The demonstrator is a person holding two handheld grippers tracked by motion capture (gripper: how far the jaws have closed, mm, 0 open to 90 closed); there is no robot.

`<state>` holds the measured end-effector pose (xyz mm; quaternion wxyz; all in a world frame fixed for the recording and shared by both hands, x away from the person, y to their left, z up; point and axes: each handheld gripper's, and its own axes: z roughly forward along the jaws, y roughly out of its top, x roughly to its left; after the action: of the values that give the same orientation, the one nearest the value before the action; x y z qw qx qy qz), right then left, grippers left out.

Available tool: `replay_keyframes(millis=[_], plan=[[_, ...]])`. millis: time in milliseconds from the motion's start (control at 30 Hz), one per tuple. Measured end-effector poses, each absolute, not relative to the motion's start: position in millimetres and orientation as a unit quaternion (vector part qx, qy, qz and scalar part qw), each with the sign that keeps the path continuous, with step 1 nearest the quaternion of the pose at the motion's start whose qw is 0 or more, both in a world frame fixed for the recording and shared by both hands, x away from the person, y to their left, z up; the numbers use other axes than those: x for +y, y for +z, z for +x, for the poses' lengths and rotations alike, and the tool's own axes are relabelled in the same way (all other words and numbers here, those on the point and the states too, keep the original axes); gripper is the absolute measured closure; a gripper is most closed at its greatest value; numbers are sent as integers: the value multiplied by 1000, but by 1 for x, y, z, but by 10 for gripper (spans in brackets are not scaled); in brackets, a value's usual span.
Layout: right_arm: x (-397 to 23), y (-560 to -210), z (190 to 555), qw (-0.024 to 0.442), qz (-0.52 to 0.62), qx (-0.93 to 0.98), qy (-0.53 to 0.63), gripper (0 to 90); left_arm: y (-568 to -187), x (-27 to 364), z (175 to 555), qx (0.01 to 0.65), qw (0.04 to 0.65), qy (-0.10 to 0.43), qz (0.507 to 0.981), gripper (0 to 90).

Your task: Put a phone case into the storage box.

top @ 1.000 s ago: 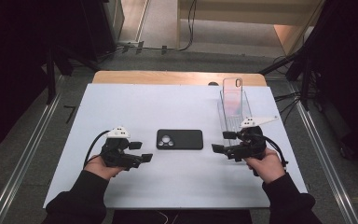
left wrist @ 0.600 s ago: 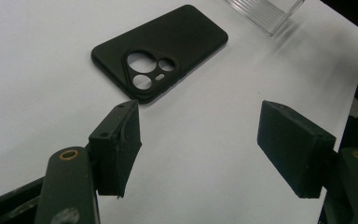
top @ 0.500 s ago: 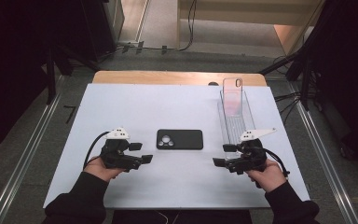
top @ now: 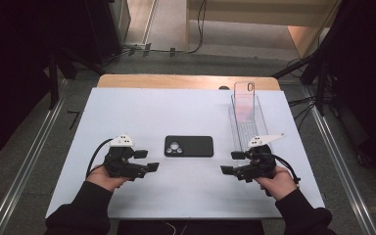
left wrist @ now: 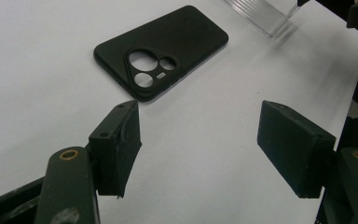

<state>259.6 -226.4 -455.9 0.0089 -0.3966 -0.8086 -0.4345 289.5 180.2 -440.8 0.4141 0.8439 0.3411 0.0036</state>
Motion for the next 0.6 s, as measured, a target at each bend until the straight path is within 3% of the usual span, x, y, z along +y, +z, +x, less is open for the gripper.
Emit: replay_keyframes(millis=[600], plan=[[-210,-459,267,17,-389,-813,-432,197,-441,183,288,346,414,6,842,305]])
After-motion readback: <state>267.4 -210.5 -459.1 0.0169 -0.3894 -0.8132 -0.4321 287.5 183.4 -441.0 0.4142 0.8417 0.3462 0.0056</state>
